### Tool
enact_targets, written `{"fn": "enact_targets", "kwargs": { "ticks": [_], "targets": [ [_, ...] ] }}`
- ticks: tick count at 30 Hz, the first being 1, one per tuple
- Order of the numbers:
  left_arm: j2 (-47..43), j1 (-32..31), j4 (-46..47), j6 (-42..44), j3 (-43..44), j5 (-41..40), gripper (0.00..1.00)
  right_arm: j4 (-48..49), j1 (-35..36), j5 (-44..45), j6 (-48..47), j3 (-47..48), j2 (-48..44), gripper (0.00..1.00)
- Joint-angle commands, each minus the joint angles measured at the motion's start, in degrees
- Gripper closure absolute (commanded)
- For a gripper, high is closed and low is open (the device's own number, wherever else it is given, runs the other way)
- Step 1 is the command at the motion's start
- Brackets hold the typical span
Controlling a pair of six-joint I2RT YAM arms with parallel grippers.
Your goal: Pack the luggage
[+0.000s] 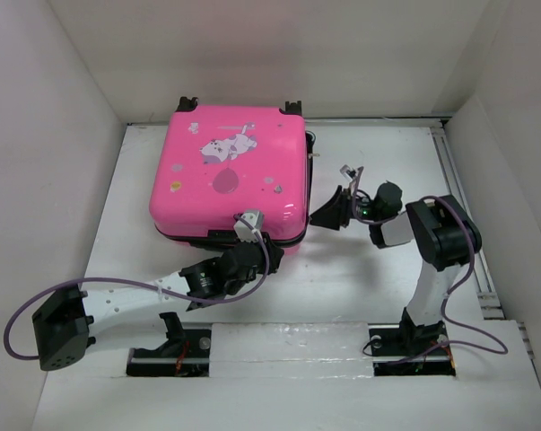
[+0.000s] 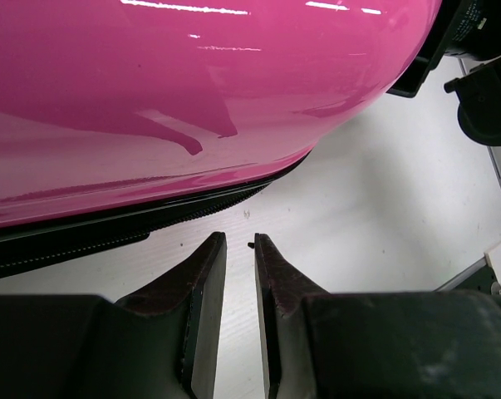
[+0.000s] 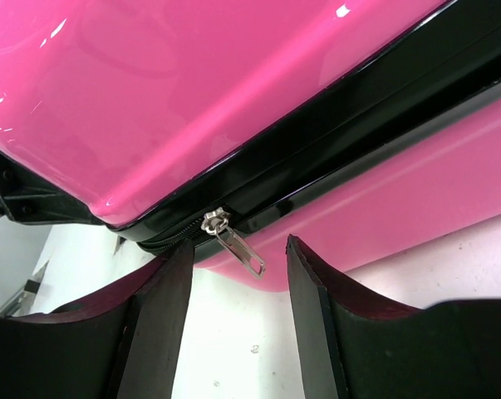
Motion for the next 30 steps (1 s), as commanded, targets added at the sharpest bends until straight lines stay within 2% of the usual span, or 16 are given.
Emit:
{"fn": "enact_targets", "kwargs": {
  "ticks": [1, 14, 16, 24, 26, 29, 30],
  "targets": [
    [-0.71, -0.13, 0.79, 0.32, 0.50, -0.93, 0.84, 28.51, 0.67, -1.64, -0.91, 0.85, -1.98, 0.45],
    [-1.32, -0.13, 0.79, -0.20, 0.50, -0.93, 0.85, 28.51, 1.63, -1.73, -0.38, 2.52, -0.85, 0.56],
    [-1.32, -0.13, 0.79, -0.20, 0.50, -0.93, 0.85, 28.51, 1.63, -1.73, -0.38, 2.52, -0.84, 0.60],
    [-1.32, -0.13, 0.79, -0.20, 0.50, -0.93, 0.85, 28.51, 2.16, -1.73, -0.38, 2.52, 0.83, 0.64],
    [-1.32, -0.13, 0.79, -0.20, 0.50, -0.93, 0.85, 28.51, 2.16, -1.73, -0.38, 2.52, 0.83, 0.70],
    [-1.32, -0.13, 0.79, -0.20, 0.50, -0.93, 0.85, 28.51, 2.16, -0.68, -0.38, 2.52, 0.83, 0.85],
    [-1.32, -0.13, 0.79, -0.20, 0.50, -0.93, 0.85, 28.51, 2.16, -0.67, -0.38, 2.52, 0.83, 1.00]
  ]
}}
